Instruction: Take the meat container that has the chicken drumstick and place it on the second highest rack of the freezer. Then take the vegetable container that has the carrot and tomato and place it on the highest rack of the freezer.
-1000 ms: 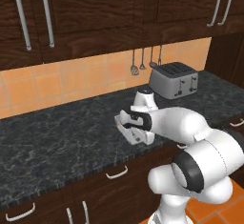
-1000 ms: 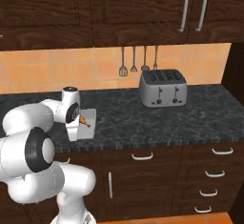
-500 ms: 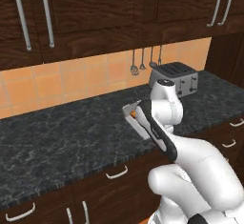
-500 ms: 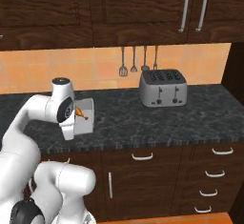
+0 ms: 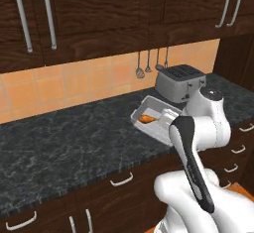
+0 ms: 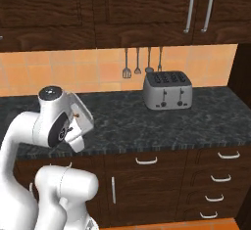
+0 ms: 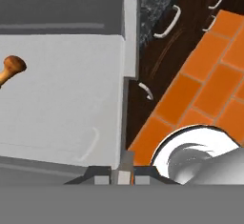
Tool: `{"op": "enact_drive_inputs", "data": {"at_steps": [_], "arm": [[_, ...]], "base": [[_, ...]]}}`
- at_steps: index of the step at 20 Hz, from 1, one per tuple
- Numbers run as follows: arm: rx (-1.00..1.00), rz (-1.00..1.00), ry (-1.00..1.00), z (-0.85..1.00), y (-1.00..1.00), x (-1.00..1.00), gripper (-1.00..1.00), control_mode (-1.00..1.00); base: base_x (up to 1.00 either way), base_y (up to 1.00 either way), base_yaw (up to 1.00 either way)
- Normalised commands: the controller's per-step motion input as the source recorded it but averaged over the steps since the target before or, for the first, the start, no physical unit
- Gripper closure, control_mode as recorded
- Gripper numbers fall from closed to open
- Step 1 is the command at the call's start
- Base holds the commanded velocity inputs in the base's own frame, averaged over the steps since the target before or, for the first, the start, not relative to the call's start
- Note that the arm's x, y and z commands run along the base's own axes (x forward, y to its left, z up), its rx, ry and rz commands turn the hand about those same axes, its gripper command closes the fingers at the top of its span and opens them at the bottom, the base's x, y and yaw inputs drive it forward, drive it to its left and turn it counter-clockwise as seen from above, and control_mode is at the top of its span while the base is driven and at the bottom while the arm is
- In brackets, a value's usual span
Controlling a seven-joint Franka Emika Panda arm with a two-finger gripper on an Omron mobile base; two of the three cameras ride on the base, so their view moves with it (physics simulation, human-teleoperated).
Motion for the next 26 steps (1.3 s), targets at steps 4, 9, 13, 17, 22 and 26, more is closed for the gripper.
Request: {"op": "enact_drive_inputs", "data": {"at_steps": [4,9,13,17,22,26], "arm": [[-0.14,0.45,0.0,1.0,-0.31,-0.39,1.0,-1.0],[-0.24,0.47,0.0,1.0,-0.3,-0.62,1.0,-1.0],[-0.27,0.46,0.02,1.0,-0.28,-0.66,1.0,-1.0],[-0.08,0.42,0.0,0.8,-0.42,-0.61,1.0,-1.0],[0.07,0.1,0.0,0.17,-0.23,-0.13,1.0,-1.0],[0.0,0.0,0.0,0.0,0.0,0.0,1.0,1.0]], "base": [[0.0,0.0,0.0],[0.0,0.0,0.0],[0.0,0.0,0.0],[0.0,0.0,0.0],[0.0,0.0,0.0],[0.0,0.0,0.0]]}}
